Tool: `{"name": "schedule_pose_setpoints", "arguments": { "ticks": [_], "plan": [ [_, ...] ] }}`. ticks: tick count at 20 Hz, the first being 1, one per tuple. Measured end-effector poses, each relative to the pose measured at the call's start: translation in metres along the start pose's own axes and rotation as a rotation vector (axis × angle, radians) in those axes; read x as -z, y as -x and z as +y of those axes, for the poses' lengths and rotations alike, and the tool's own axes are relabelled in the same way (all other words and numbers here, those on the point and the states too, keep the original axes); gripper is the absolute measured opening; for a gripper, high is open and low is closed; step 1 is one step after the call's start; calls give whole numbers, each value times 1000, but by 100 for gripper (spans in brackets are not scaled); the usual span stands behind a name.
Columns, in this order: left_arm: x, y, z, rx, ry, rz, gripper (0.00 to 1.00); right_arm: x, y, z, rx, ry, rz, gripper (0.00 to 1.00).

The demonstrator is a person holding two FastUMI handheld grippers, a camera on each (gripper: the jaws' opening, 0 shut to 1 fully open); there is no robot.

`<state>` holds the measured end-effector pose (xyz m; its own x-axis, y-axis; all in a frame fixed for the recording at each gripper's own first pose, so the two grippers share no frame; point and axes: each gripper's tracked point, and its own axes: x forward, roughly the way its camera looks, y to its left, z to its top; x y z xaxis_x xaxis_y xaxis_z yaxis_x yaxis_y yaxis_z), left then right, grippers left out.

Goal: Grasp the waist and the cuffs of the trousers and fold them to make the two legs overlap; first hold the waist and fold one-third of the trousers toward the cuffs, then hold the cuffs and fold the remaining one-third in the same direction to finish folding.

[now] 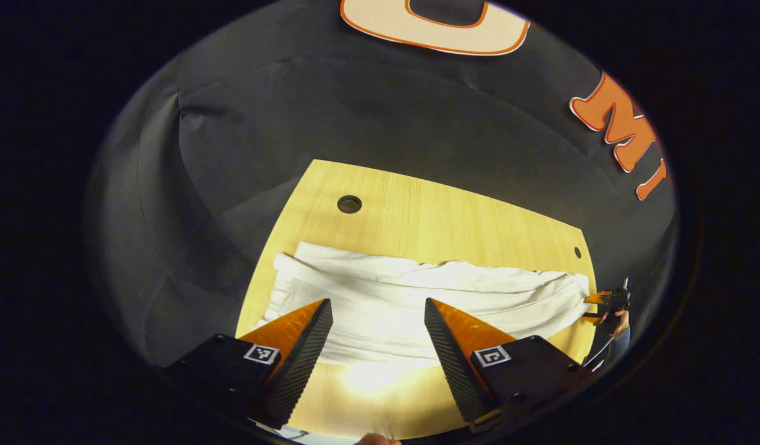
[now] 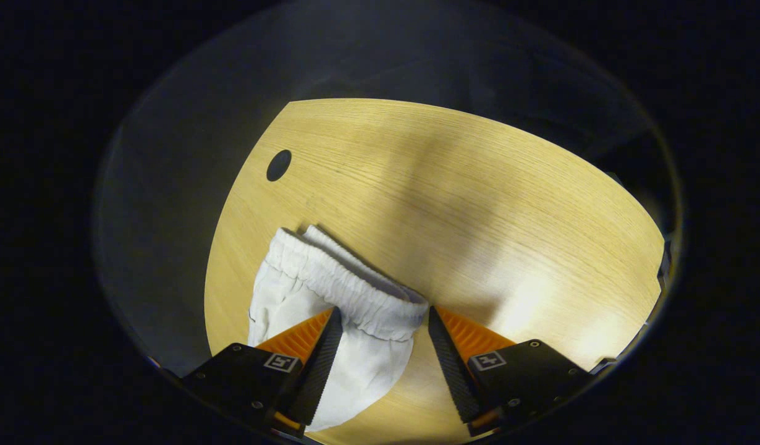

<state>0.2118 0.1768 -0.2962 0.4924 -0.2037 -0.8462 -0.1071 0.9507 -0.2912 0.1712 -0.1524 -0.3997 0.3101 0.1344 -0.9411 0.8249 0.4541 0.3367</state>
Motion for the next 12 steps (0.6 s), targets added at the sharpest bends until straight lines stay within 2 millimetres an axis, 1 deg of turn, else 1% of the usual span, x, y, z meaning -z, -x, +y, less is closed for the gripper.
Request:
{"name": "schedule_pose_setpoints", "arguments": {
  "ticks": [1, 2, 4, 5, 6, 7, 8, 10, 12],
  "plan": [
    [7, 0, -4, 1, 4, 4, 99, -1, 0, -1, 10, -22, 12, 81],
    [14, -1, -7, 0, 9, 6, 99, -1, -5, -2, 13, -37, 28, 65],
    [28, -4, -14, 16, 34, 12, 99, -1, -7, -2, -34, -79, 37, 40],
    [36, -5, -18, 27, 49, 20, 99, -3, -8, 0, -84, -113, 26, 32],
    [46, -5, -18, 32, 59, 32, 99, -2, -7, 0, -123, -137, 21, 20],
    [54, -6, -18, 32, 66, 38, 99, 0, -5, 0, -149, -148, 13, 16],
    [61, -5, -19, 36, 71, 42, 99, 0, -1, 1, -164, -145, 11, 10],
    [69, -5, -23, 49, 91, 46, 99, -4, 10, 4, -196, -105, -37, 6],
    [74, -3, -31, 83, 113, 42, 99, -5, 29, 8, -221, -95, -80, 6]
  ]
}}
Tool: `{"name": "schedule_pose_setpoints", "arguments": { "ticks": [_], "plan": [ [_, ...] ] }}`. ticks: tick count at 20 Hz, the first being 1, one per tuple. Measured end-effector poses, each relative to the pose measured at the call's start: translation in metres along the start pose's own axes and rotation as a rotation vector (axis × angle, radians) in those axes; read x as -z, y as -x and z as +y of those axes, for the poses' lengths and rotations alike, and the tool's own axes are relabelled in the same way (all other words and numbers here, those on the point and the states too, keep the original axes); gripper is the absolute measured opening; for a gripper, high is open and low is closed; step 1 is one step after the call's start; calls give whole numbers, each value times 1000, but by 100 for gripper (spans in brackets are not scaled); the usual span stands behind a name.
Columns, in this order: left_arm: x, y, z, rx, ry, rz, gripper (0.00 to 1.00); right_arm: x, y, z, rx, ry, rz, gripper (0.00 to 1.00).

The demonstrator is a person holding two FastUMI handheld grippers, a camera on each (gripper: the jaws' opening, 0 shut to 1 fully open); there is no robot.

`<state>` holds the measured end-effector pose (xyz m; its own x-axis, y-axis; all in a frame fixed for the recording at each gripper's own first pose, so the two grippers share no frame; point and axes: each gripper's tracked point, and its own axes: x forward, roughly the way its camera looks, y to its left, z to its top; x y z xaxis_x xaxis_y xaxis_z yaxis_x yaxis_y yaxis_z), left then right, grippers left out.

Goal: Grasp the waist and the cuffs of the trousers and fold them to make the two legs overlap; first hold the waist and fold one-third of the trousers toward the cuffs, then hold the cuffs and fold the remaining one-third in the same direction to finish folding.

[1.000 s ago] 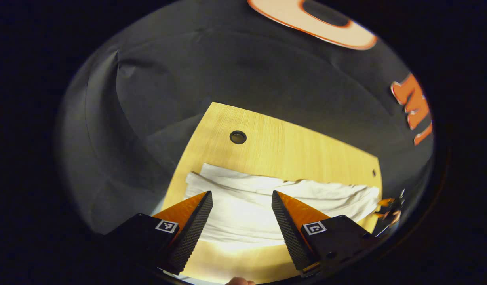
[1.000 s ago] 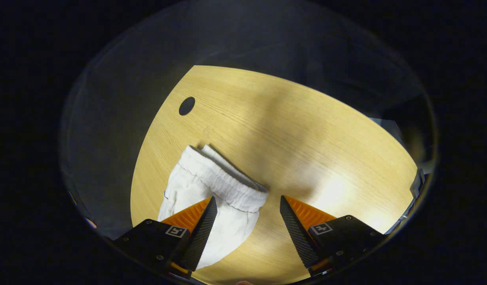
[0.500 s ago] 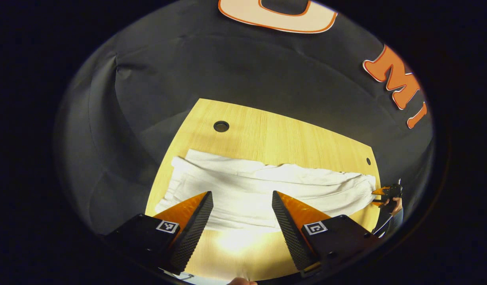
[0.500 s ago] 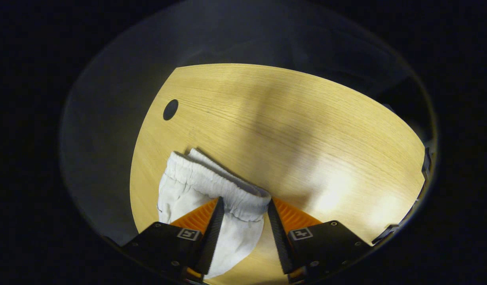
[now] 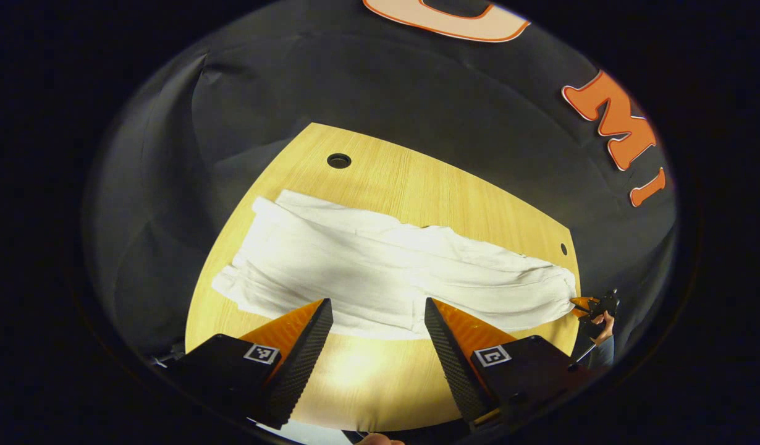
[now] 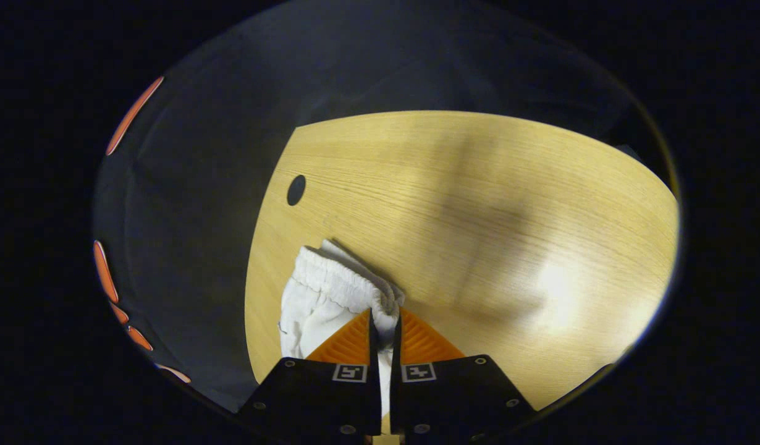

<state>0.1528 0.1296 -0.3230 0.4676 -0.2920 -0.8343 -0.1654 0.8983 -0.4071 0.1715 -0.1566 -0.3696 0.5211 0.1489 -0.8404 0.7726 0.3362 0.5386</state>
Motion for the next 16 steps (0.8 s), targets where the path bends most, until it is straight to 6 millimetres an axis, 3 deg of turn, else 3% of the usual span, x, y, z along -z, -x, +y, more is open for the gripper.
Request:
{"name": "schedule_pose_setpoints", "arguments": {
  "ticks": [4, 11, 13, 16],
  "plan": [
    [9, -7, -5, 57, 35, 13, 100, 6, 16, 16, -24, 2, -18, 6],
    [19, -18, 2, 151, 45, 47, 99, 7, 57, 72, -127, 96, -116, 6],
    [18, -19, 4, 204, 75, 51, 99, 14, 58, 79, -132, 141, -130, 6],
    [19, -22, 20, 220, 110, 70, 100, 9, 56, 73, -156, 190, -147, 6]
  ]
}}
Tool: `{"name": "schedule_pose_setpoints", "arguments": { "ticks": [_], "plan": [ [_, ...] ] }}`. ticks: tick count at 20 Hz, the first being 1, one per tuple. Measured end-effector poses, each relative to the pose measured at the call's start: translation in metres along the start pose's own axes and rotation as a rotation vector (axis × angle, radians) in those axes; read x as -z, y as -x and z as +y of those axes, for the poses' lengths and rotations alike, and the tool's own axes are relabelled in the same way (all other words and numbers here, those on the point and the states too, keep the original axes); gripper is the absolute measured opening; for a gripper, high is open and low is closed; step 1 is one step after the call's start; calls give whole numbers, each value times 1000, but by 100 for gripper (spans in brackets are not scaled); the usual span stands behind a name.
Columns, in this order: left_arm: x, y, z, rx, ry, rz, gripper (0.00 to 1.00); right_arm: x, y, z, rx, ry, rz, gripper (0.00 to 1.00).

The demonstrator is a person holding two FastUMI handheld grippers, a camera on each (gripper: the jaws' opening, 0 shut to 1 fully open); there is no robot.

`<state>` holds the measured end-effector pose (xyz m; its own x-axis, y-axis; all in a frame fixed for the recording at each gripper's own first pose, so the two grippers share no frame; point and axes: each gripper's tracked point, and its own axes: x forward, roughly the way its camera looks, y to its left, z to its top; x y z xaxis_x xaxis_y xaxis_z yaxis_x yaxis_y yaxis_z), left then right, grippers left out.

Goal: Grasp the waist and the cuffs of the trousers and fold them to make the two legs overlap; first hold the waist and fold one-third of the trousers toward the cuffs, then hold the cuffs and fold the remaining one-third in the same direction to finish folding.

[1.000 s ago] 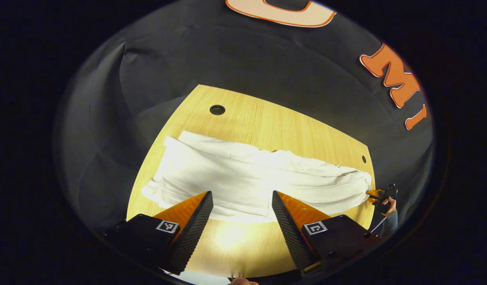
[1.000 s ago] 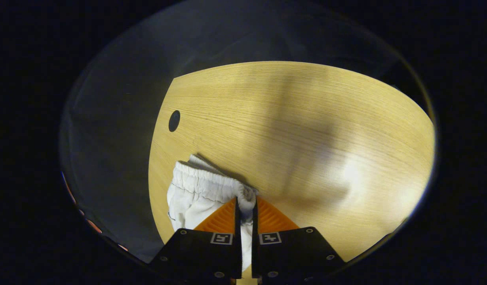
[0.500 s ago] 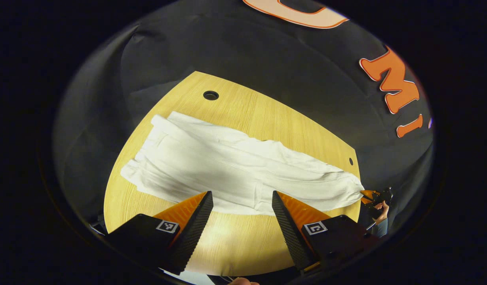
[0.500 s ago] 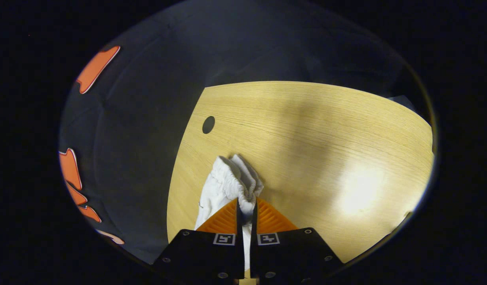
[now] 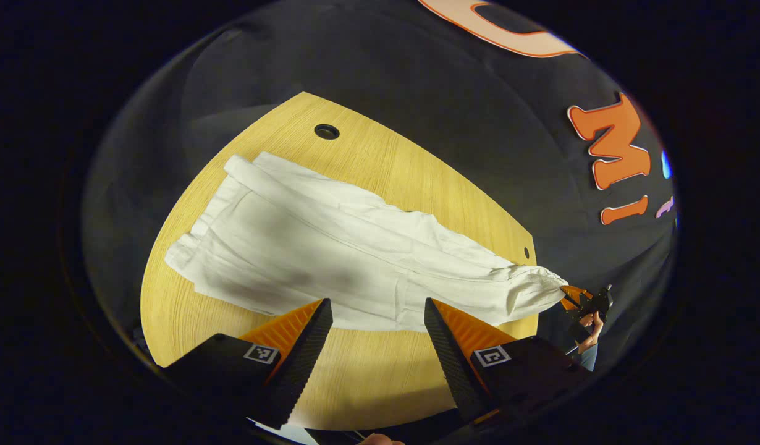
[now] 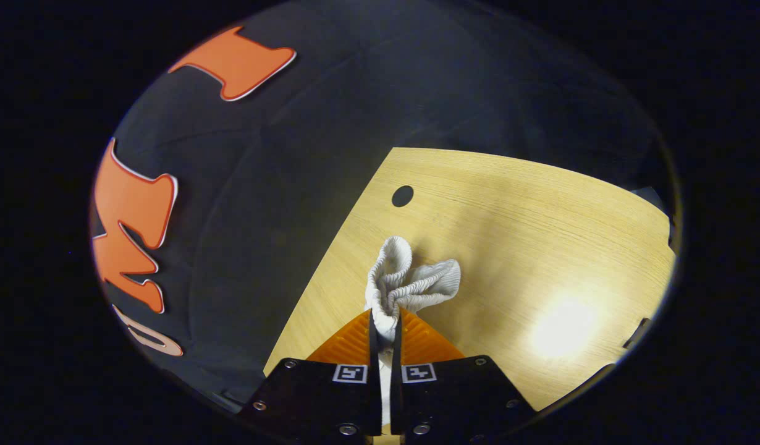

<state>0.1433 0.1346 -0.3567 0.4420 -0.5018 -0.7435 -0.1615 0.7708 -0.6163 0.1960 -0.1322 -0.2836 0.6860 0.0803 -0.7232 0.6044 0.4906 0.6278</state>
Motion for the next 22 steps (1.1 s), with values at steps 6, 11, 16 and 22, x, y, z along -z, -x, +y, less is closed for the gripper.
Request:
{"name": "schedule_pose_setpoints", "arguments": {
  "ticks": [6, 11, 16, 22],
  "plan": [
    [4, 1, 12, 45, 44, 7, 99, 2, -3, 2, -42, 66, -22, 6],
    [6, 3, 34, 52, 112, -5, 100, 1, -4, -1, -59, 150, -9, 6],
    [14, 11, 67, 12, 145, -5, 99, -5, 0, -3, -103, 245, 6, 5],
    [18, 24, 85, 2, 143, -13, 98, -7, -1, -1, -127, 366, 48, 5]
  ]
}}
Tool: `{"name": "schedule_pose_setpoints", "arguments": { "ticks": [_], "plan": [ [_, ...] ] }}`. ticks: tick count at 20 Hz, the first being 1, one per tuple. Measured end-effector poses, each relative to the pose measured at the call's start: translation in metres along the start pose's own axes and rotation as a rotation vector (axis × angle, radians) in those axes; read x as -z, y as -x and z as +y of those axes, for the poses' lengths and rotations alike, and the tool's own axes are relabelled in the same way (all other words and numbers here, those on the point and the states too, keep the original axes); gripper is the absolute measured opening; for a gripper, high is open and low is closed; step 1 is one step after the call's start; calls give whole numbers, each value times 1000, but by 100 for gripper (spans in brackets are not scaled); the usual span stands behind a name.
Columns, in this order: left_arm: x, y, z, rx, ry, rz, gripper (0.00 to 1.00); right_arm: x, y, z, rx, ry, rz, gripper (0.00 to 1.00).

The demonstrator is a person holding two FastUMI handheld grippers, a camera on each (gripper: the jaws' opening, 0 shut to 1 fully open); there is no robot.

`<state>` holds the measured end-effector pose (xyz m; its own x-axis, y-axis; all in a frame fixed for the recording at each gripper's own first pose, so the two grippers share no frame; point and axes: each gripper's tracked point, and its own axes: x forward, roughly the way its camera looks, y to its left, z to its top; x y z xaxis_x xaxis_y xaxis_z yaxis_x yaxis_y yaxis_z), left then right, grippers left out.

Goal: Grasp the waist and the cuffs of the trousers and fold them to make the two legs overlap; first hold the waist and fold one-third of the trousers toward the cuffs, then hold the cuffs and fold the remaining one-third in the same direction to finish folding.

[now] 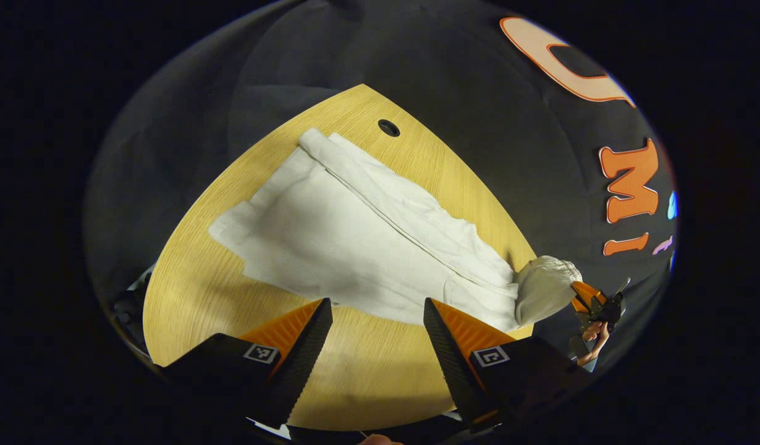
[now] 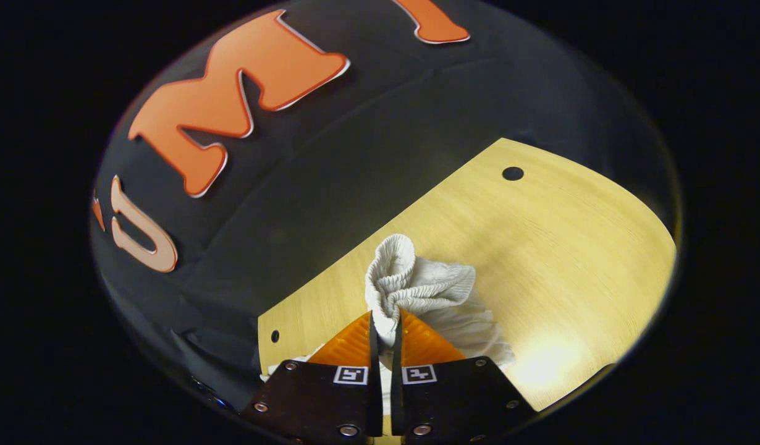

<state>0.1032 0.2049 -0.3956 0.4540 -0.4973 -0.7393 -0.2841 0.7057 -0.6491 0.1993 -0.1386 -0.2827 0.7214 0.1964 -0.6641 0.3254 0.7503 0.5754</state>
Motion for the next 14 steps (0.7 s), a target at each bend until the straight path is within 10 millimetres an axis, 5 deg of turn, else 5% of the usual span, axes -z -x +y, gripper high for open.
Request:
{"name": "schedule_pose_setpoints", "arguments": {
  "ticks": [6, 14],
  "plan": [
    [1, 0, 2, -1, 12, 3, 98, -4, 1, 1, -37, 130, 32, 5],
    [3, 2, 6, -5, 4, 12, 100, -9, 2, -3, -7, 560, 135, 11]
  ]
}}
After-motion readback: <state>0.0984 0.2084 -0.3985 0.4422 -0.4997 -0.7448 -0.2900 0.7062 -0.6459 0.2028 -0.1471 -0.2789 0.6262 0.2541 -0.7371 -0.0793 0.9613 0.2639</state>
